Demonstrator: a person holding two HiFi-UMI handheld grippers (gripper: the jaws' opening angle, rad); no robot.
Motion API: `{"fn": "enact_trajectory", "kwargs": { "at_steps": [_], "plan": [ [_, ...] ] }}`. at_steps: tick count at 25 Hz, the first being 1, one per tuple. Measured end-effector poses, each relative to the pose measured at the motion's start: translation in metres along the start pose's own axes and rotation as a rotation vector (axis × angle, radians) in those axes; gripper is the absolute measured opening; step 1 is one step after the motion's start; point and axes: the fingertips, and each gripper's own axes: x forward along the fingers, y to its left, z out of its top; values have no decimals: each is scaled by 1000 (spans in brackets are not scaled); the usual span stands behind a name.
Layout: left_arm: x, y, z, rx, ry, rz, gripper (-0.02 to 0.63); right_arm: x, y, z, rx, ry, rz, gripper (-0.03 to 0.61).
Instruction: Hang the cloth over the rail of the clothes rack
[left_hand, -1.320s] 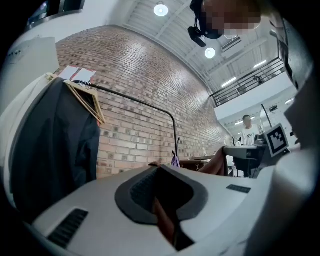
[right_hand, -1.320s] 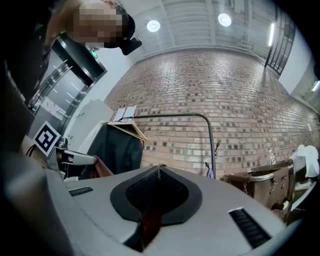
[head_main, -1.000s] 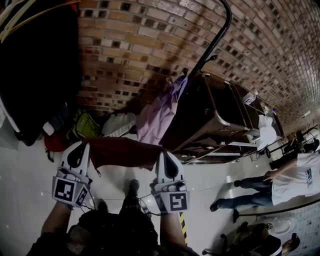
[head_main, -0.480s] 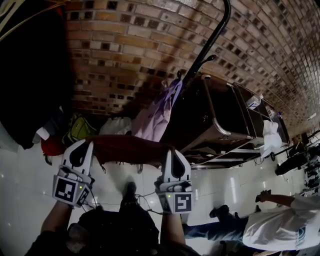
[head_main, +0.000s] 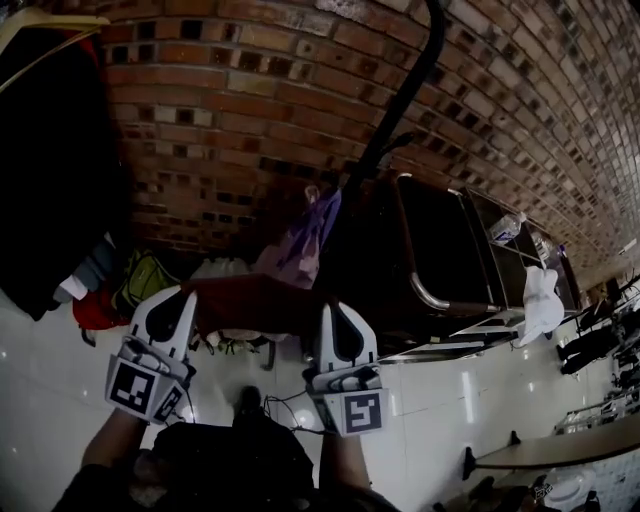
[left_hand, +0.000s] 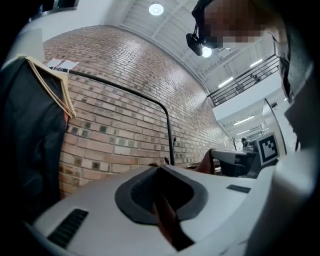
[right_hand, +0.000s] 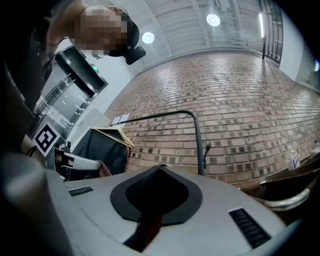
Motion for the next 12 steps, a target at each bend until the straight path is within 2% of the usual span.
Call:
{"fn": "enact_trajectory", "kwargs": {
  "at_steps": [5, 7, 12],
  "plan": [
    [35, -13, 22, -5, -52, -14, 17, 23, -14, 19, 38, -67, 103, 31],
    [49, -18, 31, 5, -78, -16, 17, 31, -19, 26, 22, -88, 144, 31],
    [79, -28, 39, 15, -105, -12, 17, 45, -40, 31, -30, -126, 162, 31]
  ]
}}
